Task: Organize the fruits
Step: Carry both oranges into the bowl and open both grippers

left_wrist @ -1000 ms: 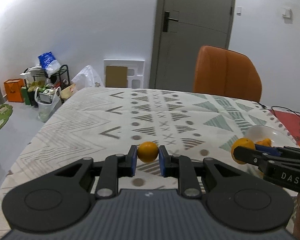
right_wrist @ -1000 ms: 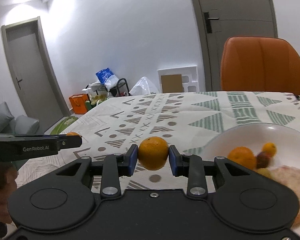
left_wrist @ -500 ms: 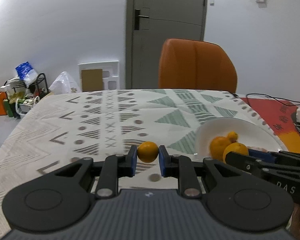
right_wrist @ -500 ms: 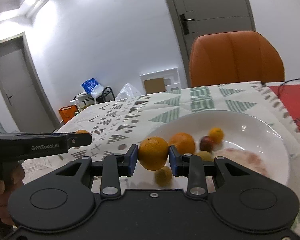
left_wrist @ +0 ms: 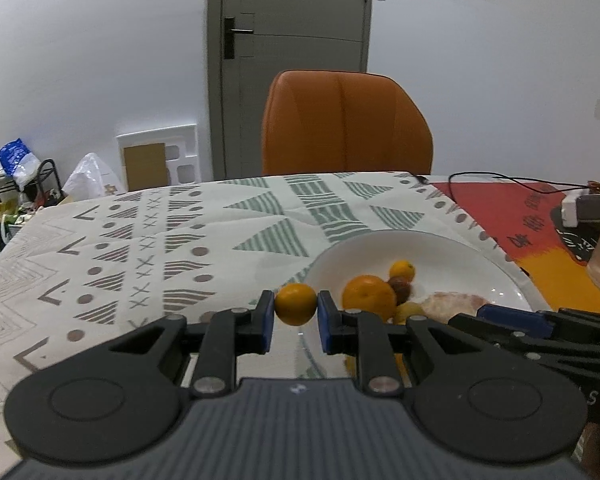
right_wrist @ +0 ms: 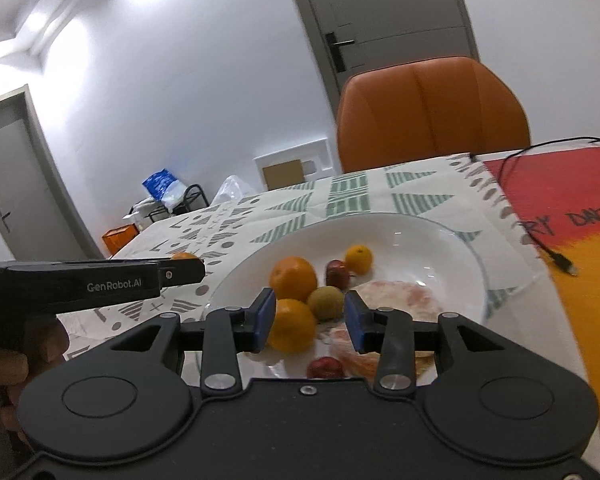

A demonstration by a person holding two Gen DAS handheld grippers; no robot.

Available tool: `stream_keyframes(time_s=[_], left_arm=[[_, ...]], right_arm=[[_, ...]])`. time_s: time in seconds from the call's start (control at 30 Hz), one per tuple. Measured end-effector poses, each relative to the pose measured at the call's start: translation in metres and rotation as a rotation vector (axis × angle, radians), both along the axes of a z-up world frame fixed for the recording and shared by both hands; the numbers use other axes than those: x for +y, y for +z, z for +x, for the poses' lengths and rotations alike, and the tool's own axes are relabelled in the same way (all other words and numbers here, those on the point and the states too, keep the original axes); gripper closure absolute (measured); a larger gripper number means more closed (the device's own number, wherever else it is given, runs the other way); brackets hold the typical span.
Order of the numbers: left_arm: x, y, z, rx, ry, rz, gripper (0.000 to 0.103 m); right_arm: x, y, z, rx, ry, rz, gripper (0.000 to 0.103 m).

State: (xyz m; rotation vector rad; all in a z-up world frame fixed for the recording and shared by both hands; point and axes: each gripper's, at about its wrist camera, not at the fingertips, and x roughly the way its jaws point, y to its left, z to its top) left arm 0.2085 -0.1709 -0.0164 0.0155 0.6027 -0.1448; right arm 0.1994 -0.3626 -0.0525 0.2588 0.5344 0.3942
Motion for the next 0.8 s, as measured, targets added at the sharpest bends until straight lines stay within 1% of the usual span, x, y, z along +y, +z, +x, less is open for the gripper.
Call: stream_keyframes(time_s=[0.27,0.37,0.67,0.8], left_arm=[[-0.012,0.002,0.004,0.005,-0.040,-0.015,0.082],[-0.014,0.005,0.005,0.001,-0.037,-0.008,0.079],[-0.003,0.012,-0.001,0.002,-0.028,-0.016,0.079],[0.007,0.017,-0.008,0.001,-0.009,-0.023,0.078]], right_arm=[[-0.012,0.000,-0.006,0.004,-0.040,-0.005,0.064],[-0.015,0.002,-0.009,0.000,-0.056,-0.011,0.064],[-0.014,0.009,-0.015,-0.005,-0.073,-0.024,0.064],[-0.009,0.013,-0.019,-0.011,-0.069,-0.032,0.060]])
